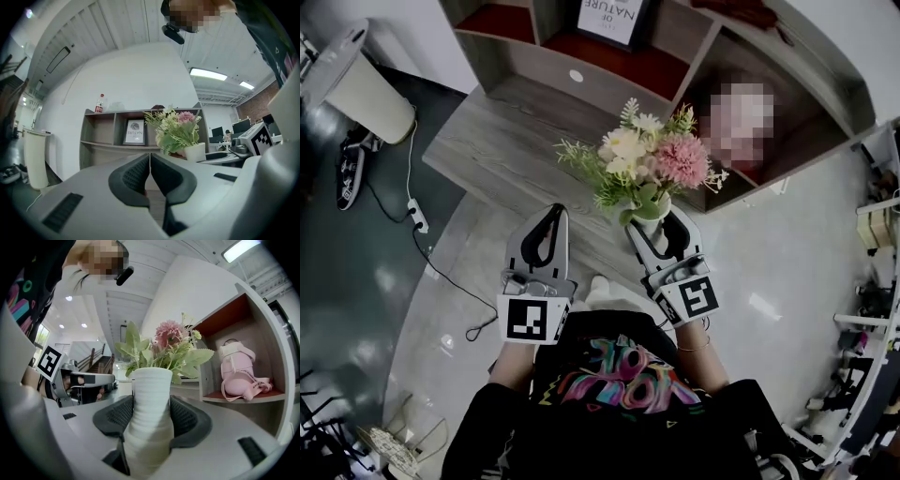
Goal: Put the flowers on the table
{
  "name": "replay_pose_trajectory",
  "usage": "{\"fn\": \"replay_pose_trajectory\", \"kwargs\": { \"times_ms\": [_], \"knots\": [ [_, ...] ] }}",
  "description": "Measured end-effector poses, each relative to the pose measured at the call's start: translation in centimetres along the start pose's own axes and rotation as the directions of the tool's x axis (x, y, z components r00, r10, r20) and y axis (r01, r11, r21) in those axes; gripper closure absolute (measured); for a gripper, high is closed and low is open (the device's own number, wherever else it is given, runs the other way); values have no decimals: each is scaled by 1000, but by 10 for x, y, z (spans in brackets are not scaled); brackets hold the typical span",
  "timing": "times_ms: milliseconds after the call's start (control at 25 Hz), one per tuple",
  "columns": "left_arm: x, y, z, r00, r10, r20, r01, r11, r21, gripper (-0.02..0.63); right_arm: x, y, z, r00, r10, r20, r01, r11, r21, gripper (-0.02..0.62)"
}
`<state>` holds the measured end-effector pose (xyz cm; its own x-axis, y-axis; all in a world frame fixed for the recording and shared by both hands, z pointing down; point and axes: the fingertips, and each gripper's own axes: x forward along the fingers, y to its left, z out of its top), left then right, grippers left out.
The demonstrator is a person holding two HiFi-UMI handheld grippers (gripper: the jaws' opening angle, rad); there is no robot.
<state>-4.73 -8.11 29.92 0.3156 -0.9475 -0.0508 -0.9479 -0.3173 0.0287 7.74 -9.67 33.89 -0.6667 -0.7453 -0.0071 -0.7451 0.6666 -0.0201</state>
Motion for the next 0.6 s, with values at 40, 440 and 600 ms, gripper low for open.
{"fn": "replay_pose_trajectory", "kwargs": {
  "times_ms": [40, 440, 600],
  "knots": [
    [4, 2, 1, 1000, 2, -1, -2, 1000, 8, 577, 5, -2, 1, 1000, 10, 1, -10, 1000, -6, 334],
    [29, 35, 9, 1000, -13, 14, 13, 1000, -11, 577, 51, 0, 7, 1000, 14, -1, -14, 1000, -6, 334],
    [33, 40, 11, 999, -42, 6, 42, 999, -25, 577, 58, 2, 8, 1000, -13, -21, 12, 1000, -2, 334]
  ]
}}
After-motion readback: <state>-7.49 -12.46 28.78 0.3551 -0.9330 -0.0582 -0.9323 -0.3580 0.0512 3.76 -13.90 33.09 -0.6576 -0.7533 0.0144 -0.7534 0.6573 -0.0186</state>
